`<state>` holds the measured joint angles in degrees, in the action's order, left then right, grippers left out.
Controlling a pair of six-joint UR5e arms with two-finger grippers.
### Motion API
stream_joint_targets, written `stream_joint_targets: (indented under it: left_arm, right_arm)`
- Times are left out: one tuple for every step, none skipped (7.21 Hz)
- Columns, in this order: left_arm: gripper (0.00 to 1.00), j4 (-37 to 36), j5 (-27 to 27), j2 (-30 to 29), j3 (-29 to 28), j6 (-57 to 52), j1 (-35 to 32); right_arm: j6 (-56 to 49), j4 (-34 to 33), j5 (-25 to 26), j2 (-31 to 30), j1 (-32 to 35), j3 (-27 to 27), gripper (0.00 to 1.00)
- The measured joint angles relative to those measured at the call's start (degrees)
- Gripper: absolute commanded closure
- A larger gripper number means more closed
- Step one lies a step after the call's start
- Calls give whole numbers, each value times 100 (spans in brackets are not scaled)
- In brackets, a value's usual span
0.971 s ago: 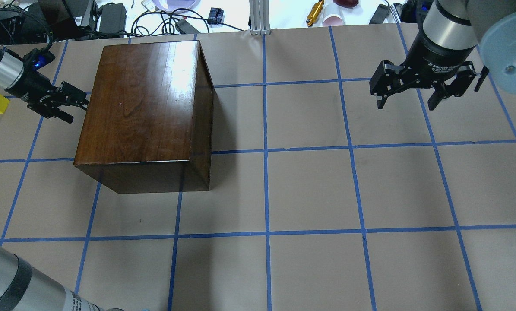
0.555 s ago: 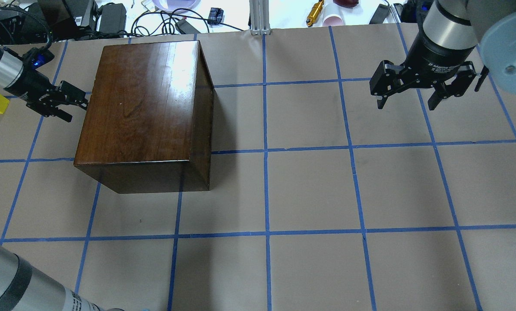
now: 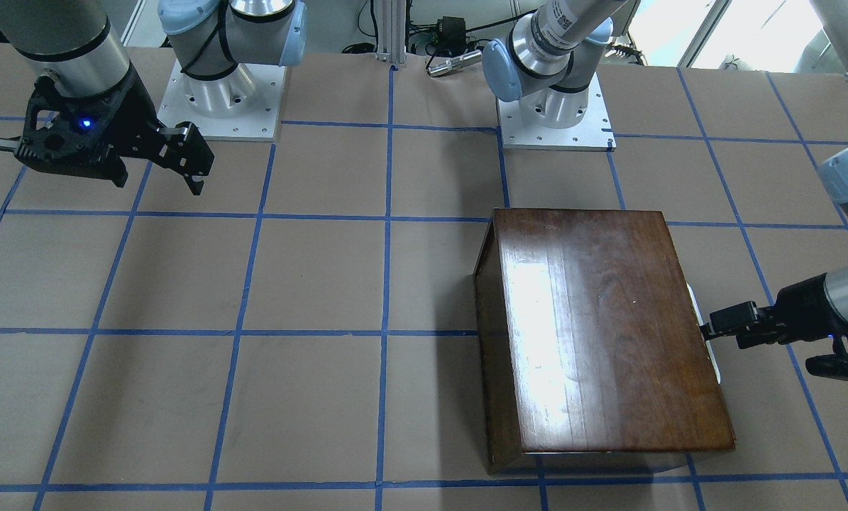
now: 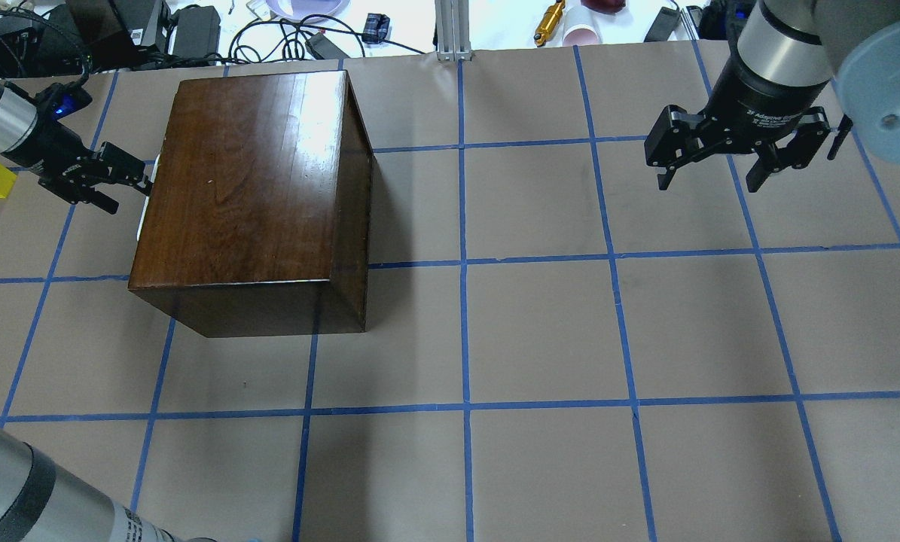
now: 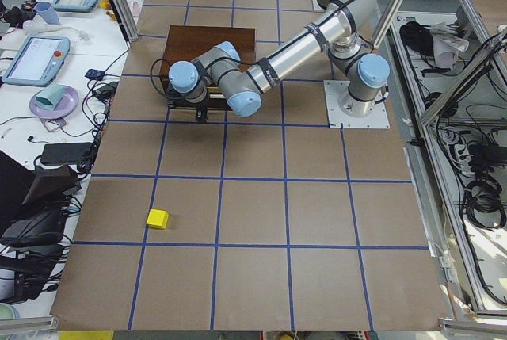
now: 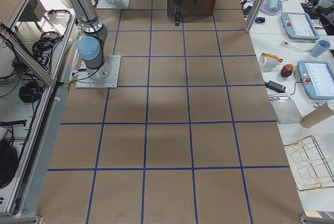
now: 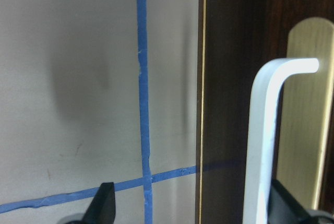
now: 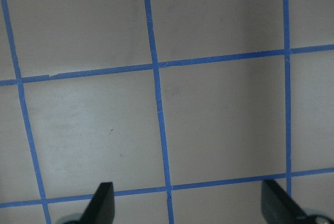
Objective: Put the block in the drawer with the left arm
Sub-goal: 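Pull the drawer outward from the cabinet with the left gripper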
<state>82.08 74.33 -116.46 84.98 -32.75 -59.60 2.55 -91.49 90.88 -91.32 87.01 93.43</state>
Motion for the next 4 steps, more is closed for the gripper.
stream_joint_targets:
  left_arm:
    - [0,-4,80,-2,-35,-3,2]
    - [0,-9,156,-8,-100,-3,3]
    - [0,-13,200,-12,-148,-3,2]
    - [0,-25,224,-18,-170,-8,1]
  right_arm:
    - [0,0,0,0,0,0,0]
    - [0,0,0,0,0,0,0]
    - [0,0,0,0,0,0,0]
    - [0,0,0,0,0,0,0]
